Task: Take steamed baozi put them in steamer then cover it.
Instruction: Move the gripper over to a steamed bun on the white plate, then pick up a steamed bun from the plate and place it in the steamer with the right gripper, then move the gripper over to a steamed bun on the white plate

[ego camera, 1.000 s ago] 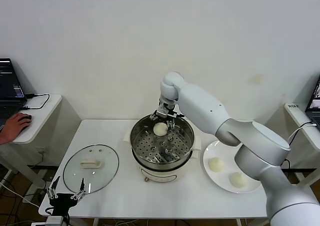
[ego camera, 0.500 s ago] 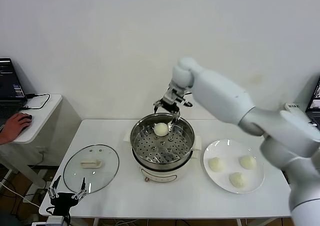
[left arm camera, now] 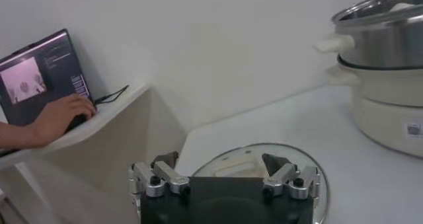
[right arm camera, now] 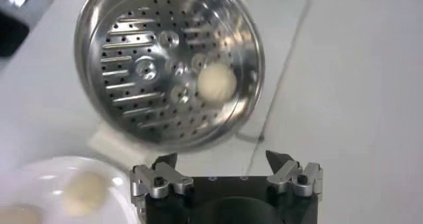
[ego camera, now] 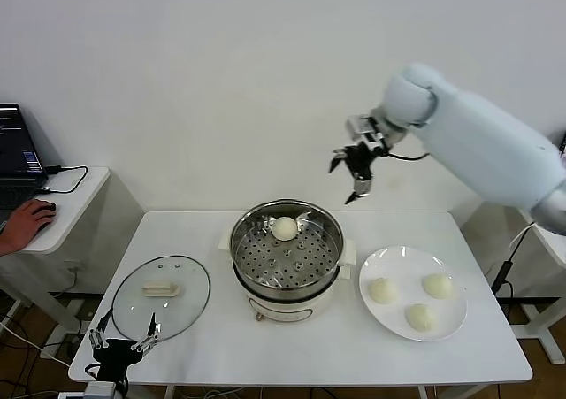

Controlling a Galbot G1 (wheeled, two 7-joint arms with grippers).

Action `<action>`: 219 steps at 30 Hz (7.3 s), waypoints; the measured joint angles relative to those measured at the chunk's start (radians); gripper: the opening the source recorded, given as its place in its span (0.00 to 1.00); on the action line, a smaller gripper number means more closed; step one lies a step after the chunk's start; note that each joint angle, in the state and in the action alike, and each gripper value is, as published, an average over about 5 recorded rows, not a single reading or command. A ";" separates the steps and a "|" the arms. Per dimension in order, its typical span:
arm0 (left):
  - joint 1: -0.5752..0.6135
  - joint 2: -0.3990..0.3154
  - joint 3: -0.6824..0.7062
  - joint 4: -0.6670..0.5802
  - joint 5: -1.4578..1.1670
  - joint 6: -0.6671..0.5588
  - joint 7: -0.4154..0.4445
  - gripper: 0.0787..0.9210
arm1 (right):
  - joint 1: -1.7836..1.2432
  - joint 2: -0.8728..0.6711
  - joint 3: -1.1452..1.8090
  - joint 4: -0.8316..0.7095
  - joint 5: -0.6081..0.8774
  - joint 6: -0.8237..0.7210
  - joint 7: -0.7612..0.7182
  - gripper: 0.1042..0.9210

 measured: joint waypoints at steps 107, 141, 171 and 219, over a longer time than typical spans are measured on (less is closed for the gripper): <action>-0.013 -0.013 0.008 0.008 0.028 0.008 -0.005 0.88 | -0.081 -0.069 -0.014 0.111 0.029 -0.132 0.045 0.63; -0.020 -0.003 0.016 -0.020 0.009 0.011 -0.009 0.88 | -0.017 0.473 -0.202 -0.173 0.120 -0.214 0.049 0.63; -0.026 0.007 0.023 0.002 0.004 0.010 -0.007 0.88 | -0.123 0.636 -0.138 -0.339 0.013 -0.204 0.080 0.88; 0.022 -0.025 0.041 -0.015 0.046 0.025 0.002 0.88 | -0.533 -0.279 0.237 0.244 -0.261 -0.055 0.029 0.88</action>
